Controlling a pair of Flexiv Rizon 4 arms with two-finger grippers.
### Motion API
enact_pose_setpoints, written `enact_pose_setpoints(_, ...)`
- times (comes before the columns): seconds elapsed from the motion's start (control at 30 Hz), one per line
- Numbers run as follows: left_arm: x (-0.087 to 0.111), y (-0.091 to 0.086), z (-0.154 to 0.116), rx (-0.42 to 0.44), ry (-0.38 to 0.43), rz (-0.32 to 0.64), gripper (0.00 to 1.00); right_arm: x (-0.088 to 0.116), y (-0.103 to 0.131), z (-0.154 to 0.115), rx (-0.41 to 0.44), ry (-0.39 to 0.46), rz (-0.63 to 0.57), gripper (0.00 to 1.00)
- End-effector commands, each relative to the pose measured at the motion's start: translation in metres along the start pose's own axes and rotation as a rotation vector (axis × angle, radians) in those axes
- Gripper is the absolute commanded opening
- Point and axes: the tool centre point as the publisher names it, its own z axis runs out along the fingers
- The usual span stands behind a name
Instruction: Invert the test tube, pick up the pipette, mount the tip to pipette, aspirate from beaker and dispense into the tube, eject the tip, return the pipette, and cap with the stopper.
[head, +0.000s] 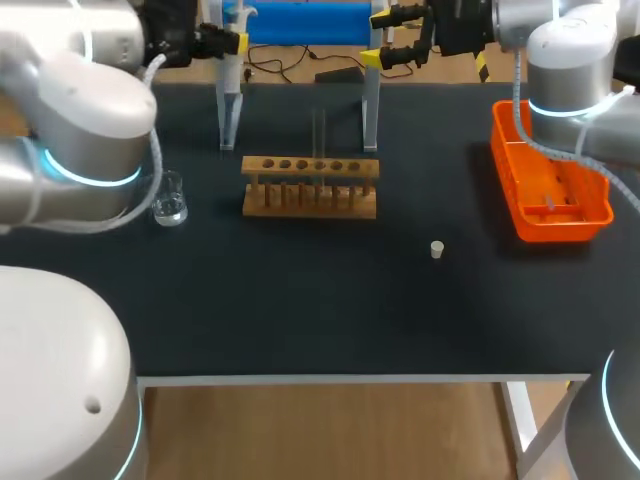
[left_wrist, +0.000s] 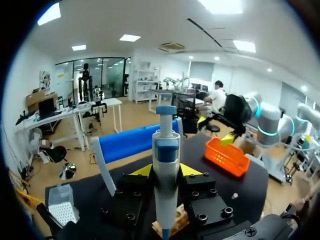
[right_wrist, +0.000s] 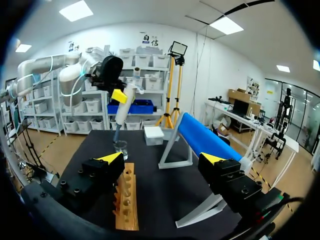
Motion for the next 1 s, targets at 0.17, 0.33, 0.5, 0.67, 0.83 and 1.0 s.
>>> enact_pose_setpoints(0.17,-0.006,-0.004,0.032,-0.010,-0.084,-0.027,0.00,-0.001,0.001,-0.001,0.004,0.004,0.001,1.00)
enact_pose_setpoints(0.33,-0.012,-0.006,0.042,-0.024,-0.133,-0.034,0.00,-0.001,0.001,-0.001,0.004,0.004,0.001,1.00)
enact_pose_setpoints(0.5,-0.019,-0.008,0.051,-0.025,-0.186,-0.039,0.00,-0.001,0.001,-0.001,0.004,0.004,0.001,1.00)
enact_pose_setpoints(0.67,-0.029,-0.008,0.057,-0.029,-0.212,-0.046,0.00,-0.001,0.001,-0.001,0.004,0.004,0.001,1.00)
enact_pose_setpoints(0.83,-0.041,-0.010,0.059,-0.028,-0.231,-0.046,0.00,-0.001,0.001,-0.001,0.004,0.004,0.001,1.00)
enact_pose_setpoints(1.0,-0.054,-0.014,0.065,-0.033,-0.247,-0.040,0.00,-0.001,0.001,-0.001,0.004,0.004,0.001,1.00)
